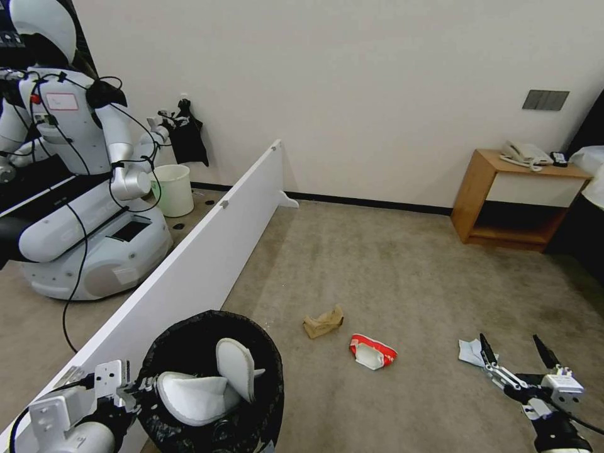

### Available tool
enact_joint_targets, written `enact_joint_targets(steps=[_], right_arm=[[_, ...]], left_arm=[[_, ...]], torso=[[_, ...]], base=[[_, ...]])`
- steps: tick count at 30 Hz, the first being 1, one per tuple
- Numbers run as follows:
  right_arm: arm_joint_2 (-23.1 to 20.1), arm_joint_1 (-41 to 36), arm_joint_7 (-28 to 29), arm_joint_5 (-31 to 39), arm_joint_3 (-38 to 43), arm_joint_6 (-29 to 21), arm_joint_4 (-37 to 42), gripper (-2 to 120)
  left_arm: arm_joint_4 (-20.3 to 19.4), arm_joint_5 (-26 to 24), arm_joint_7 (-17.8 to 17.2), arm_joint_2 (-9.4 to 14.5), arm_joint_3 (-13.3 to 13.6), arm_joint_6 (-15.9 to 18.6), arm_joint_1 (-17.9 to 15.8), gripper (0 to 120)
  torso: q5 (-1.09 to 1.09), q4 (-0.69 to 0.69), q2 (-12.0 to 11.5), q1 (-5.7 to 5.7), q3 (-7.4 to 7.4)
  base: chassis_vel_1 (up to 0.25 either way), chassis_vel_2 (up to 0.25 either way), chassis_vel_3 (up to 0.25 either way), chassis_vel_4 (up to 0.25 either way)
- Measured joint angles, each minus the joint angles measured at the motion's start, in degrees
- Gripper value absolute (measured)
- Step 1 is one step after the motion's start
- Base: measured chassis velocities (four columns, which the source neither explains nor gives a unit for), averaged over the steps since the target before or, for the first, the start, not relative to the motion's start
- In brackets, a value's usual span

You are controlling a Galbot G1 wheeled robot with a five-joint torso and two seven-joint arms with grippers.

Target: Pick up the trash bin, then pick up the garbage from the floor and place it into the trash bin.

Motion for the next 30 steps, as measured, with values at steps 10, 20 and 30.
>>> enact_joint_targets(steps=[10, 20, 30], right_arm=[[0.06, 0.03, -0.21, 0.23, 0.0, -0.03, 0.0, 100], [0.09, 0.06, -0.3, 0.23, -0.06, -0.04, 0.04, 100], [-0.15, 0.13, -0.45, 0.53, -0.06, -0.08, 0.15, 100]], left_arm=[[-0.02, 0.14, 0.2, 0.03, 0.31, 0.0, -0.03, 1], [-0.11, 0.36, 0.33, -0.06, 0.55, 0.0, 0.06, 1], [-0.22, 0.41, 0.31, -0.1, 0.91, 0.0, -0.1, 1]], torso=[[-0.01, 0.0, 0.0, 0.0, 0.0], [0.0, -0.02, 0.0, 0.0, 0.0], [0.0, -0.01, 0.0, 0.0, 0.0]], base=[[-0.139, 0.131, 0.134, -0.126], [-0.155, 0.145, 0.153, -0.155], [-0.161, 0.169, 0.158, -0.163]])
